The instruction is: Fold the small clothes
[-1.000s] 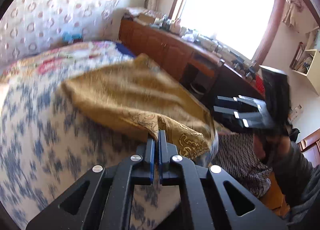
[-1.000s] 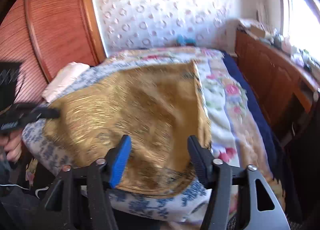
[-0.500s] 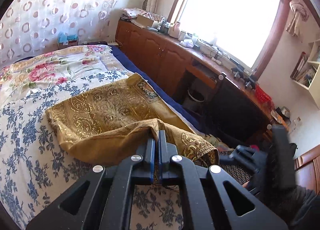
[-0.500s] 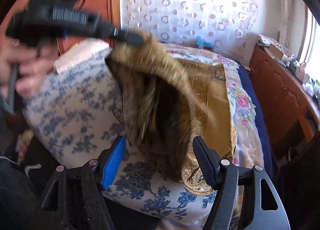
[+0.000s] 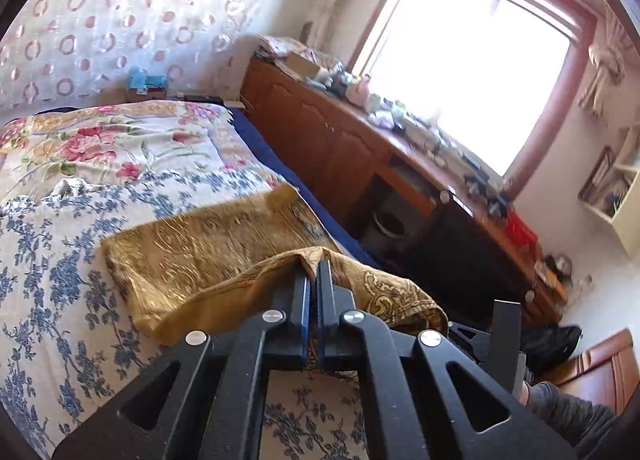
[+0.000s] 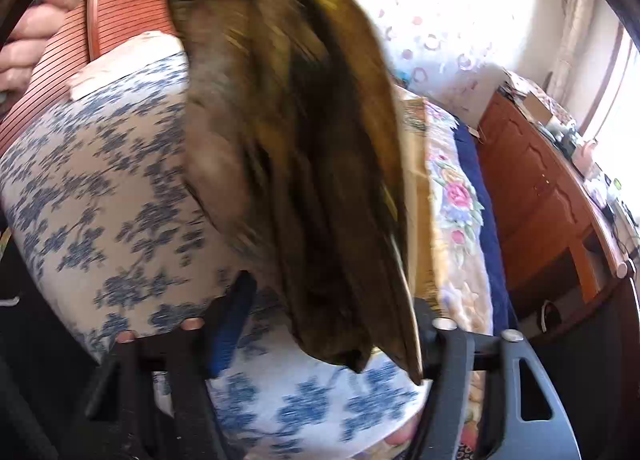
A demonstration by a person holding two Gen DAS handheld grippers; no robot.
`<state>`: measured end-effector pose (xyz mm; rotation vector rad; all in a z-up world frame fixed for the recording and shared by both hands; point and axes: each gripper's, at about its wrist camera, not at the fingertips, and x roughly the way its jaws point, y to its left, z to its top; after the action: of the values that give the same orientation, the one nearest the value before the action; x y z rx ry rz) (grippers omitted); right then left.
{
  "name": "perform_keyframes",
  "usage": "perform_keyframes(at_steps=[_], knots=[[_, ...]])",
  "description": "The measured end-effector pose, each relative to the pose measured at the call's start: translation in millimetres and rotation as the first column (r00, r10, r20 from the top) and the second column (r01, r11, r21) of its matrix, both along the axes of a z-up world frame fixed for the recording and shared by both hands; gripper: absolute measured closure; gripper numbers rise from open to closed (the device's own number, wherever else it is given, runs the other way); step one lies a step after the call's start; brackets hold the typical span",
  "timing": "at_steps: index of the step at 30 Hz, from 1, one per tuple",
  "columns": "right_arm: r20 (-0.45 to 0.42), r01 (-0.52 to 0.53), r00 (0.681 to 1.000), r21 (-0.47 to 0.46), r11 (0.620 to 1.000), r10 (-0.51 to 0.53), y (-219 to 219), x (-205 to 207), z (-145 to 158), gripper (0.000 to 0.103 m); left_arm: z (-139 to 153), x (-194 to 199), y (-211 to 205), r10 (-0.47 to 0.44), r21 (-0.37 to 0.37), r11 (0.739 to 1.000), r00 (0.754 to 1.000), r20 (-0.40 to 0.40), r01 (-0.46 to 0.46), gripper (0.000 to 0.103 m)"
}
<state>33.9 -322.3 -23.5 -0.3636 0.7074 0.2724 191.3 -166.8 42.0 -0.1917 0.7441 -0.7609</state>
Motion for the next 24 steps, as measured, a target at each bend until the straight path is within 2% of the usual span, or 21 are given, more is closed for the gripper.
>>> perform_keyframes(at_steps=[2, 4, 8, 12, 16, 20, 21, 23, 24], knots=[[0.007, 0.003, 1.0, -0.011, 1.0, -0.003, -2.2, 9.2, 4.9, 0.081, 1.3, 5.6, 8.6, 0.016, -0.018, 1.0, 1.0, -0.003, -0.016, 0.1], [0.031, -0.025, 0.999, -0.011, 1.0, 0.025, -5.7, 17.9, 20.3, 0.09, 0.5, 12.8, 19.9, 0.045, -0.022, 0.999, 0.999, -0.001, -0.045, 0.1], [0.088, -0.072, 0.993, -0.02, 0.997, 0.073, -3.6, 45.6, 54.5, 0.093, -6.3, 27.4, 40.7, 0.111, -0.011, 0.994, 0.994, -0.008, -0.111, 0.1], [0.108, -0.091, 0.99, -0.053, 0.994, 0.096, 12.2, 95.9, 76.9, 0.093, -18.6, 42.4, 59.2, 0.164, 0.024, 0.986, 0.986, -0.016, -0.163, 0.1], [0.106, -0.116, 0.986, -0.088, 0.989, 0.125, 39.0, 153.4, 82.7, 0.093, -29.9, 52.1, 69.1, 0.191, 0.09, 0.977, 0.981, 0.002, -0.191, 0.098], [0.071, -0.153, 0.985, -0.064, 0.986, 0.157, 58.5, 202.2, 76.7, 0.093, -38.3, 60.5, 79.0, 0.188, 0.168, 0.968, 0.982, 0.007, -0.187, 0.09], [0.059, -0.16, 0.985, -0.054, 0.986, 0.163, 57.7, 210.2, 75.1, 0.093, -39.1, 61.8, 82.9, 0.19, 0.173, 0.966, 0.982, 0.014, -0.189, 0.085], [0.039, -0.165, 0.985, -0.034, 0.986, 0.166, 63.5, 226.3, 68.0, 0.093, -41.5, 64.3, 89.2, 0.201, 0.197, 0.959, 0.979, 0.032, -0.203, 0.067], [0.031, -0.162, 0.986, -0.024, 0.986, 0.163, 61.3, 233.0, 62.8, 0.093, -43.1, 65.5, 90.4, 0.196, 0.21, 0.957, 0.98, 0.041, -0.2, 0.053]])
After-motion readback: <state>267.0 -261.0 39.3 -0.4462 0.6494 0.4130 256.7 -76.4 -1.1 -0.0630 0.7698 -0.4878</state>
